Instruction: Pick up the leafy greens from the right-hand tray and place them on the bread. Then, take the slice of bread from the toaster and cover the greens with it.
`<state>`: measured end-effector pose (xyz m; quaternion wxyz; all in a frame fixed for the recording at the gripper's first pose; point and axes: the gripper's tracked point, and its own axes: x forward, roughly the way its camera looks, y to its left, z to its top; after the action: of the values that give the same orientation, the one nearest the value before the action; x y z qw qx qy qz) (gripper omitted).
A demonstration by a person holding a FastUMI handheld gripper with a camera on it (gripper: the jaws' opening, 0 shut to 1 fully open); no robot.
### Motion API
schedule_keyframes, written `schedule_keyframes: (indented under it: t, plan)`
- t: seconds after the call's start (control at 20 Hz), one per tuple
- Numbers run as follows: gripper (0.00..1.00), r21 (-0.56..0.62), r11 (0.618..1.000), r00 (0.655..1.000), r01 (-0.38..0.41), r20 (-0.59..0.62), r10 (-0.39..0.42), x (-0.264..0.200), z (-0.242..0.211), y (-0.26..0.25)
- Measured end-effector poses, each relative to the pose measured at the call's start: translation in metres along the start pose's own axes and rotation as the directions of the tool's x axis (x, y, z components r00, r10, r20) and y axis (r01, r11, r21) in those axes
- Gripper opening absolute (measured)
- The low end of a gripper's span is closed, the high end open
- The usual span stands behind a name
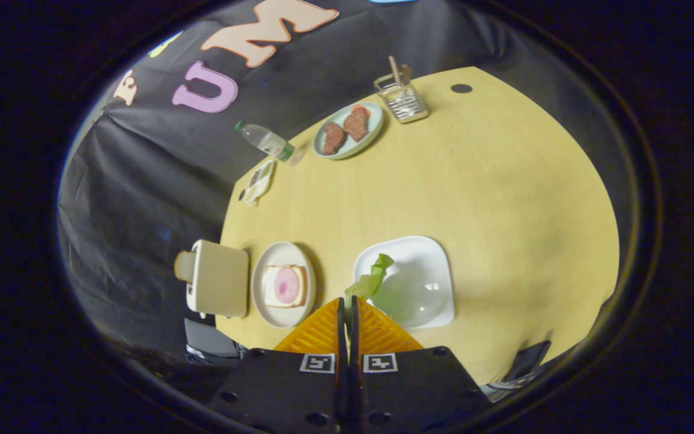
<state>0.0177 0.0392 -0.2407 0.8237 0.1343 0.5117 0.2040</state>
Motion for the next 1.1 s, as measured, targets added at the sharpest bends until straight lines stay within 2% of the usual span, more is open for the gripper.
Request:
schedule_keyframes:
  t: [0.3, 0.65, 0.85, 1.1]
  plan:
    - [0.03, 0.008, 0.986, 0.985, -0.169, -0.021, 0.169, 0.012, -0.015, 0.107]
    - [0.03, -0.037, 0.958, 0.956, -0.283, -0.091, 0.279, 0.079, -0.038, 0.199]
    - [0.03, -0.039, 0.967, 0.962, -0.254, -0.110, 0.248, 0.124, -0.044, 0.203]
    - [0.04, -0.100, 0.991, 0.992, -0.085, -0.099, 0.075, 0.156, -0.041, 0.144]
